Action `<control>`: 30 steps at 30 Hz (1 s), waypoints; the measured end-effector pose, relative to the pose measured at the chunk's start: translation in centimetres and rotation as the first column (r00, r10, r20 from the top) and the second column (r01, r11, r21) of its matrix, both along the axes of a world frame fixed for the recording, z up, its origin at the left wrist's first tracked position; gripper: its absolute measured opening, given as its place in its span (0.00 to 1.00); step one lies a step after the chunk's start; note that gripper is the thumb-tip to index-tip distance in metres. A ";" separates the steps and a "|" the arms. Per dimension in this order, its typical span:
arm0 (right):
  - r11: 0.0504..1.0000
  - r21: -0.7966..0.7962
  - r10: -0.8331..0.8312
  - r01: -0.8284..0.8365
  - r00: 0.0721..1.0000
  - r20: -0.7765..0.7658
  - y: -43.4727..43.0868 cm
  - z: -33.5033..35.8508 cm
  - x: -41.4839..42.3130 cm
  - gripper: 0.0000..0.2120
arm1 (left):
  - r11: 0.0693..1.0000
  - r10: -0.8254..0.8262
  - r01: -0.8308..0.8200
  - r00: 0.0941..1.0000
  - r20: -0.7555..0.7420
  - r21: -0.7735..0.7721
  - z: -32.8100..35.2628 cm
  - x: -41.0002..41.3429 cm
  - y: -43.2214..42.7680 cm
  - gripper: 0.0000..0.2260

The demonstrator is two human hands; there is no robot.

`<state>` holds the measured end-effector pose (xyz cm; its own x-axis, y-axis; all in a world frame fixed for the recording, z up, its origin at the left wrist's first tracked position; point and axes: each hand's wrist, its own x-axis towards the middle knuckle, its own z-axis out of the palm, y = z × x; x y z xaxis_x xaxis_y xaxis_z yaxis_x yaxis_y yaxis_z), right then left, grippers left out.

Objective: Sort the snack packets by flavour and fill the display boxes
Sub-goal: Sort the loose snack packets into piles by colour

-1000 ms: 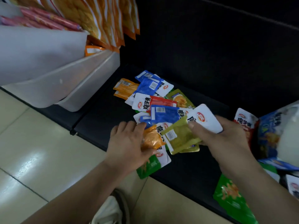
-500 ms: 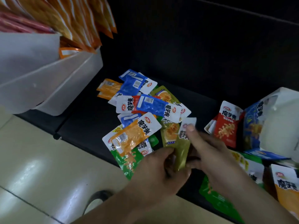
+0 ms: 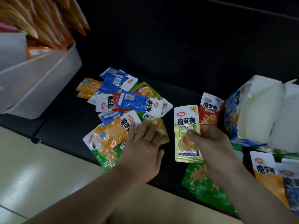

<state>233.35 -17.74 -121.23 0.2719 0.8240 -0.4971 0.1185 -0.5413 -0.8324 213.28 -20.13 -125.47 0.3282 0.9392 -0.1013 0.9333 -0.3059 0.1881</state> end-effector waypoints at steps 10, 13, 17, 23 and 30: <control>0.999 -0.032 0.039 -0.038 0.999 0.022 -0.4 -1.0 -0.5 0.08 | 0.990 0.039 -0.047 0.997 0.065 0.130 -0.1 -0.4 -2.2 0.15; 0.999 -0.015 0.040 -0.039 0.999 0.027 -0.4 -0.8 -0.6 0.07 | 0.994 0.112 -0.111 0.993 -0.039 0.020 1.1 0.1 0.1 0.26; 1.000 0.004 0.025 -0.025 1.000 0.016 -0.3 -0.7 -0.6 0.06 | 0.956 0.254 -0.227 0.957 0.139 -0.184 1.3 1.4 0.7 0.29; 1.000 0.009 0.002 -0.001 0.989 -0.146 -0.2 -0.3 -0.8 0.08 | 0.869 0.472 -0.276 0.715 0.516 -0.412 2.2 0.4 0.9 0.09; 0.998 0.055 0.004 0.007 0.979 -0.205 -0.1 0.9 -0.4 0.08 | 0.787 0.516 0.003 0.543 0.662 -0.616 5.8 2.5 2.1 0.12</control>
<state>232.95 -17.82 -120.30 0.1699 0.8513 -0.4964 -0.0588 -0.4940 -0.8675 215.75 -18.00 -119.64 0.2664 0.8748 -0.4048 0.3481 0.3043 0.8867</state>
